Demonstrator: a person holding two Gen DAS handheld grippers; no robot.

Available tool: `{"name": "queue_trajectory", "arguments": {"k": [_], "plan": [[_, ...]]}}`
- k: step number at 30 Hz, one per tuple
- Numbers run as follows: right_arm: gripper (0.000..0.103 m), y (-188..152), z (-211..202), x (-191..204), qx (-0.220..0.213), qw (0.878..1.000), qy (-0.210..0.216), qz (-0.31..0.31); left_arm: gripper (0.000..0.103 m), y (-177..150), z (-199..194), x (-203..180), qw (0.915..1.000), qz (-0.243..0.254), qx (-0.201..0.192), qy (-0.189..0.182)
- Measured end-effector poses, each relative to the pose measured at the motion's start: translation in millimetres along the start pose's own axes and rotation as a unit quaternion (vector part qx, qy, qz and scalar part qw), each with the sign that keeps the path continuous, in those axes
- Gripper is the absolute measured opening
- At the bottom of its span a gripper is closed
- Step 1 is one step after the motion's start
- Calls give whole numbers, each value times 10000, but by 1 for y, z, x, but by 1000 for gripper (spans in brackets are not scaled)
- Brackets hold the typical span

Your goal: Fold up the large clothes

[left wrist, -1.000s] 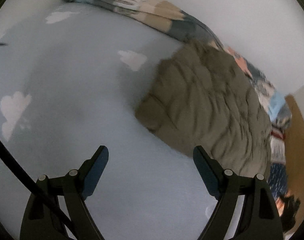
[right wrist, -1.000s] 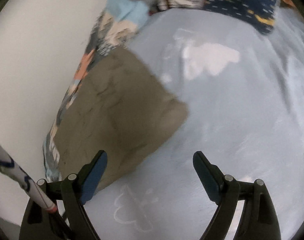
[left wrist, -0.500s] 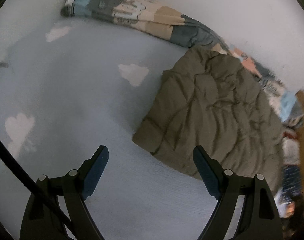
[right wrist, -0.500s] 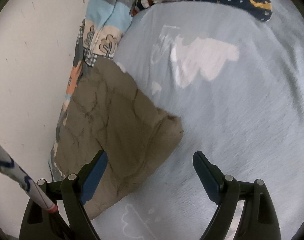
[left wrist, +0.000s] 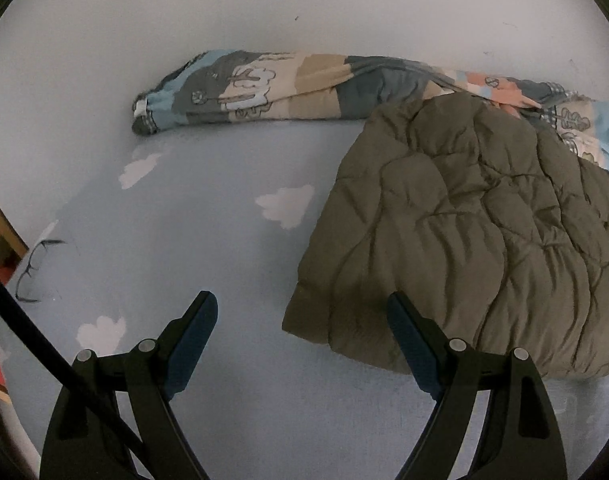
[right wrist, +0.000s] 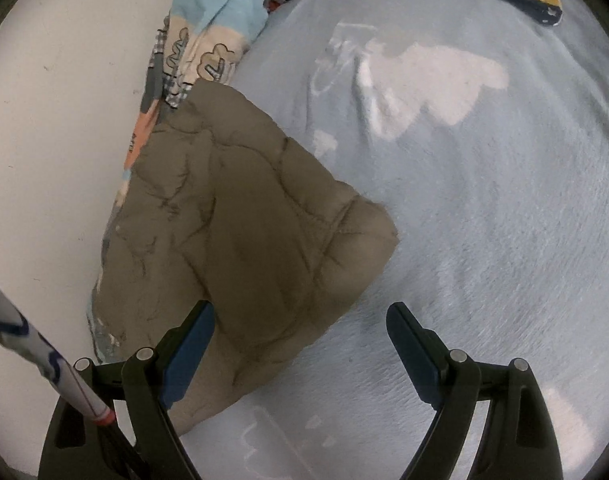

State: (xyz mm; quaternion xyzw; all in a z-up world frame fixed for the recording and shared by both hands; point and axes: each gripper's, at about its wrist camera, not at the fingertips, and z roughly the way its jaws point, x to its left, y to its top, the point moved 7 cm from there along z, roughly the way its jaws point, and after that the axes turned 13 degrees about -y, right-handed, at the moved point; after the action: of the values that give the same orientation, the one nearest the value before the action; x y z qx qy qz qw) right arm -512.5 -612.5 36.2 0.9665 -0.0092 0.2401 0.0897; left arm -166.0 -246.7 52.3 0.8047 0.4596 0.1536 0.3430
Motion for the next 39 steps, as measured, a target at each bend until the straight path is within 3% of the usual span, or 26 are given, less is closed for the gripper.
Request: {"name": "queue_trajectory", "arguments": {"k": [13,31,37,39], "plan": [[91,3,21,-16,165,9965,306,756,86,1,2,-8,9998,200,-18,14],[91,9,36,-11,97,9947,452,918,86,1,1,-11,9996,259,44,-106],[84,7,36,-8,65,9949,569,832,86,1,2,-8,9993,-26,135,-342],[84,8,37,-7,70,9949,577,828,86,0,4,-2,9962,-431,225,-724]]}}
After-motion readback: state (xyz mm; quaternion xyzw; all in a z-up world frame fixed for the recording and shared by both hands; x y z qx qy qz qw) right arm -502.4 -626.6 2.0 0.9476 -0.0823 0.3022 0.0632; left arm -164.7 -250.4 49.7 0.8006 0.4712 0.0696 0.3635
